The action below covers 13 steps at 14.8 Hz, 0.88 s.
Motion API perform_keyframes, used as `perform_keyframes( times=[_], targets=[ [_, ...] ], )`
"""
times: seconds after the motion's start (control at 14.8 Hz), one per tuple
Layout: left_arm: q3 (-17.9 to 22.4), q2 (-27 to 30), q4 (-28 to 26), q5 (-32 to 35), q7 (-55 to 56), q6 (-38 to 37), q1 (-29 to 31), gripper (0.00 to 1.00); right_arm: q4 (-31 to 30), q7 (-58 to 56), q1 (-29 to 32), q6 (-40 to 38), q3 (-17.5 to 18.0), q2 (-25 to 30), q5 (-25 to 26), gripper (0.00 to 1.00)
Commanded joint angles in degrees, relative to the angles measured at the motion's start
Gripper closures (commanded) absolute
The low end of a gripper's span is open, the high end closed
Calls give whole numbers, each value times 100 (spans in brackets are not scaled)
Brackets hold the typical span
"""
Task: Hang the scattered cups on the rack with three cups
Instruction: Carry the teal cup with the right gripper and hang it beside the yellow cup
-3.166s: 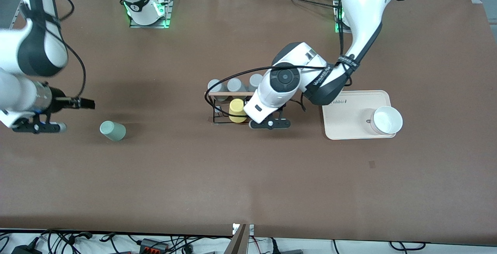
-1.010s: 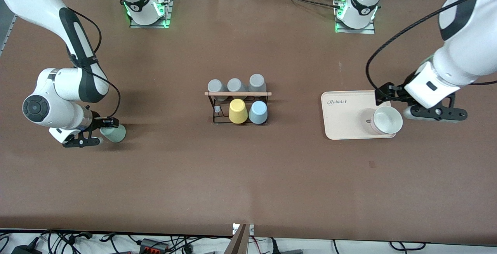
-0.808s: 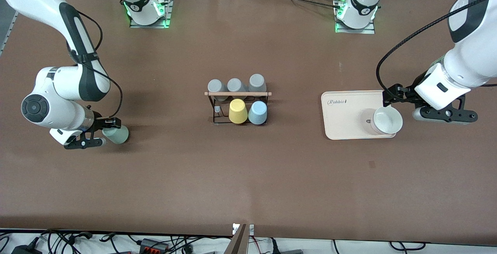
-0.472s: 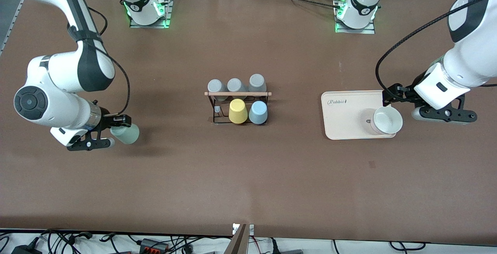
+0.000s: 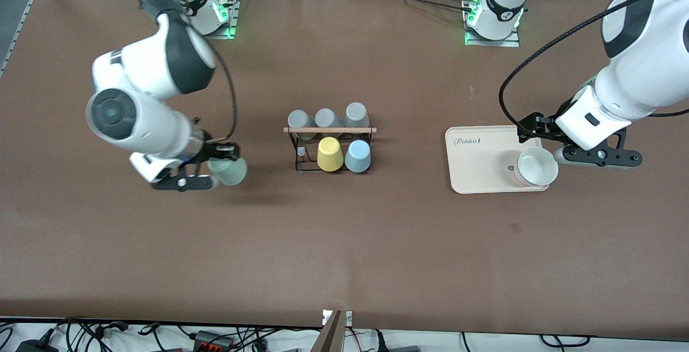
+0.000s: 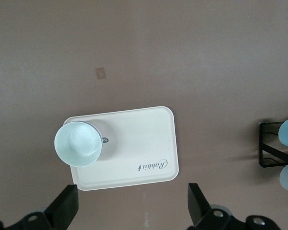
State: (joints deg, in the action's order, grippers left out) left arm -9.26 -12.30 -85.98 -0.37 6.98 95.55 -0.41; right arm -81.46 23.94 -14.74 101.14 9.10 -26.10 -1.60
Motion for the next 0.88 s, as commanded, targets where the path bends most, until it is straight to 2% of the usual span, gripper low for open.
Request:
perform_keyframes(
  times=[0.0,0.2,0.4,0.54,0.81],
  targets=[
    [231,61,143,-121,-188,-89,6,0,402,820,-502,-86,-31,-263,-33,70],
    [179,193,-41,-147,-197,-247,94,0,797,1550,-960,-86,-40,-579,2,70],
    [161,394,-287,-191,-303,-168,200,0,878,1964,-1259,115,-49,-747,29,70],
    [135,553,-480,-147,-215,-63,182,0,878,2009,-1312,169,-49,-835,72,70],
    [143,536,-455,-112,-285,-80,191,0,843,2045,-1321,160,-49,-1011,151,70]
  ],
)
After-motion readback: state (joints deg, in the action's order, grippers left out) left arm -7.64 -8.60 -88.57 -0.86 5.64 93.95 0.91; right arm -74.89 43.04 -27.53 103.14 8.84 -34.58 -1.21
